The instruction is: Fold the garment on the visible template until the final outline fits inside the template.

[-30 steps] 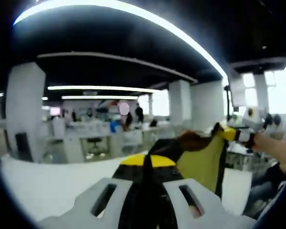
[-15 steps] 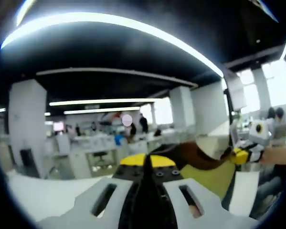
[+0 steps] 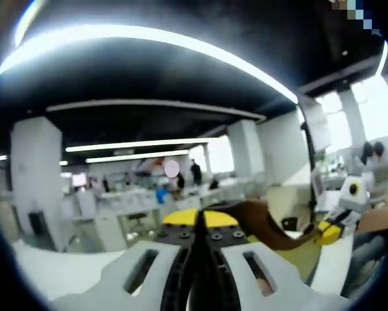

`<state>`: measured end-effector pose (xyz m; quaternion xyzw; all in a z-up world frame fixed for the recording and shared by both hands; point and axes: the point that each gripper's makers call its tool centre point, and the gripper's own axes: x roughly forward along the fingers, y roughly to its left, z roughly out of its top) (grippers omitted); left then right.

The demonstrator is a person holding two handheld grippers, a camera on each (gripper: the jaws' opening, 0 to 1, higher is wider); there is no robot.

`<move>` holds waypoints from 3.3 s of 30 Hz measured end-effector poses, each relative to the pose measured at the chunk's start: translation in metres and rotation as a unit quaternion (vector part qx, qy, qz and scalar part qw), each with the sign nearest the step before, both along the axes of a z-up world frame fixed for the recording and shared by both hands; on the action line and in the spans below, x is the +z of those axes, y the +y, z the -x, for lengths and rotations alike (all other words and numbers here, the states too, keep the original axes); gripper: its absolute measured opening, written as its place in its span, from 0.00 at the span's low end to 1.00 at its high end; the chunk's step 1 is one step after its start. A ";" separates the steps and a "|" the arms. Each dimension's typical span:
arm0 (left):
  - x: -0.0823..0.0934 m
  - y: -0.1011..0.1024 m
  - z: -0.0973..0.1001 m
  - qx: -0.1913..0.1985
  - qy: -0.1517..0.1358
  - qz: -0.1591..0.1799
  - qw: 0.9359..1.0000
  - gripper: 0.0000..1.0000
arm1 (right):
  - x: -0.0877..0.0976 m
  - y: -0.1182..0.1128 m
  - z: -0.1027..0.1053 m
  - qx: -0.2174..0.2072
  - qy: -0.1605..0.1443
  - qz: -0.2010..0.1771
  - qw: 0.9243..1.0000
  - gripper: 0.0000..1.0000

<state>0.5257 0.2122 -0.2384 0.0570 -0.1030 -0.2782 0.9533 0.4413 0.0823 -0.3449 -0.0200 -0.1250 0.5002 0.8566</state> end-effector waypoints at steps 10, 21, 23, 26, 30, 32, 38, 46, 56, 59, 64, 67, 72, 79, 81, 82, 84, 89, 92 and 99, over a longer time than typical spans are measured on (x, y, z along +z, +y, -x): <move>0.006 0.000 0.020 -0.001 -0.001 -0.017 1.000 0.00 | 0.026 -0.028 -0.001 -0.042 -0.028 -0.022 0.998 0.01; -0.013 -0.003 0.052 -0.030 0.021 -0.038 0.999 0.00 | 0.050 -0.057 0.010 -0.089 -0.058 -0.017 0.994 0.01; -0.015 -0.005 0.058 -0.036 0.021 -0.044 0.998 0.00 | 0.050 -0.060 0.011 -0.092 -0.060 -0.014 0.994 0.01; -0.011 -0.009 0.065 -0.041 0.011 -0.053 0.998 0.00 | 0.051 -0.058 0.025 -0.069 -0.071 -0.010 0.995 0.01; 0.006 -0.013 0.071 -0.048 -0.010 -0.051 0.998 0.00 | 0.044 -0.053 0.038 -0.043 -0.077 0.000 0.996 0.01; 0.015 -0.016 0.074 -0.051 -0.023 -0.047 0.997 0.00 | 0.041 -0.048 0.043 -0.033 -0.077 -0.001 0.996 0.01; 0.034 -0.022 0.074 -0.046 -0.045 -0.043 0.997 0.00 | 0.035 -0.024 0.065 0.009 -0.085 -0.018 0.996 0.01; 0.057 -0.025 0.076 -0.043 -0.075 -0.034 0.996 0.00 | 0.035 0.003 0.084 0.042 -0.083 -0.053 0.994 0.01; 0.069 -0.028 0.076 -0.041 -0.089 -0.032 0.995 0.00 | 0.045 0.020 0.095 0.063 -0.106 -0.069 0.990 0.02; 0.068 -0.028 0.074 -0.041 -0.087 -0.032 0.995 0.00 | 0.044 0.024 0.095 0.064 -0.119 -0.059 0.989 0.04; 0.066 -0.032 0.074 -0.043 -0.086 -0.035 0.995 0.00 | 0.048 0.021 0.095 0.072 -0.111 -0.082 0.988 0.20; 0.067 -0.032 0.074 -0.045 -0.087 -0.037 0.995 0.00 | 0.047 0.019 0.094 0.075 -0.111 -0.081 0.988 0.25; 0.071 -0.032 0.074 -0.045 -0.092 -0.035 0.994 0.00 | 0.034 0.015 0.076 0.056 -0.099 -0.058 0.992 0.24; 0.074 -0.032 0.077 -0.045 -0.096 -0.038 0.994 0.00 | 0.003 0.034 0.050 0.028 -0.107 0.022 0.994 0.25; 0.075 -0.032 0.078 -0.044 -0.097 -0.039 0.994 0.00 | 0.000 0.038 0.043 0.027 -0.109 0.022 0.993 0.26; 0.075 -0.032 0.078 -0.044 -0.098 -0.040 0.993 0.00 | 0.000 0.038 0.039 0.026 -0.107 0.024 0.994 0.26; 0.075 -0.031 0.080 -0.043 -0.100 -0.043 0.993 0.00 | 0.003 0.034 0.030 0.016 -0.117 0.027 0.993 0.25; 0.078 -0.026 0.084 -0.042 -0.105 -0.041 0.993 0.00 | 0.028 0.002 0.015 0.012 -0.106 -0.038 0.994 0.21; 0.083 -0.023 0.087 -0.047 -0.109 -0.025 0.993 0.00 | 0.026 -0.014 -0.008 0.007 -0.092 -0.041 0.995 0.21; 0.086 -0.024 0.094 -0.050 -0.114 -0.027 0.992 0.00 | 0.023 0.006 -0.014 0.108 -0.064 -0.071 0.990 0.25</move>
